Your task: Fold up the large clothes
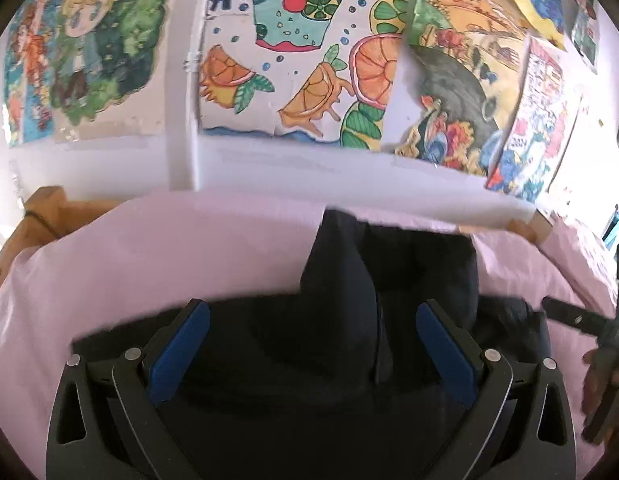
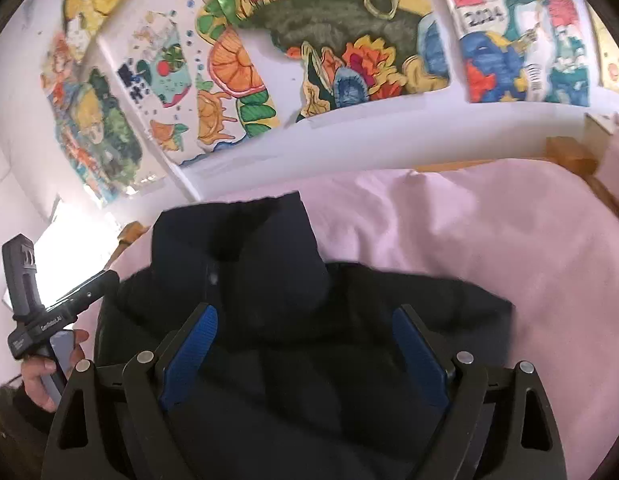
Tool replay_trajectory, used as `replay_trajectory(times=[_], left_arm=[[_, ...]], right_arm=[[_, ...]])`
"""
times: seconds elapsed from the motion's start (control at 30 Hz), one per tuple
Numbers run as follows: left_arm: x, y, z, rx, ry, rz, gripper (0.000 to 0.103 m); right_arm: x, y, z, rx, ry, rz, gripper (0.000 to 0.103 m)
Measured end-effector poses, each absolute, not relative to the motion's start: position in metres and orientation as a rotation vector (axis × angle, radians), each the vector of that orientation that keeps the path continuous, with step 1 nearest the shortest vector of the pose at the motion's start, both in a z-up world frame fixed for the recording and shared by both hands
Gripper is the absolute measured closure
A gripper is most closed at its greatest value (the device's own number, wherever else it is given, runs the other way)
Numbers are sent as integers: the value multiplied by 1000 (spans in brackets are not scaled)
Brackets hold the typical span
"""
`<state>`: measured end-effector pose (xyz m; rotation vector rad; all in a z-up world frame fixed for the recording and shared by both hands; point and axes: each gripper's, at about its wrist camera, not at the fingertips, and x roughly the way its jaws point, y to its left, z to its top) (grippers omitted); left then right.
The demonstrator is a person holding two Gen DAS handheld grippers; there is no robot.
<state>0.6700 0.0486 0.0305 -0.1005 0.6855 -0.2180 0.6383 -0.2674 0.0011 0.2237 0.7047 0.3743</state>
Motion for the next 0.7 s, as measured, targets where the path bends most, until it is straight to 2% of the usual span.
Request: replay_trajectory(times=[0.17,0.27,0.33,0.37,0.4,0.43,0.47,0.5,0.7], left_arm=[[703,41,21,-87,663,-248,3],[714,41,18,-122,621,-268,15],[720,42,15,-161,625,-287,47],[723,42,13,-169,637,-283,55],[727,42,12,-166,650,-272,77],[728,41,11,-164,657,-270,91],[727,42,10,-163,658,-265,91],[724,42,12,-162,648,-260,94],[682,55,34,-175,567,-294,98]], right_arm=[[685,-242,-1,210,670,375,14],[703,-232,-5,214,645,393,17],[714,-224,-10,208,641,381,36],[717,-222,-12,210,639,378,42],[720,-219,-14,212,639,377,54],[721,-218,-14,210,640,373,63],[720,-217,-15,203,635,362,68],[718,-216,-15,191,628,350,80],[680,-227,4,183,568,379,86]])
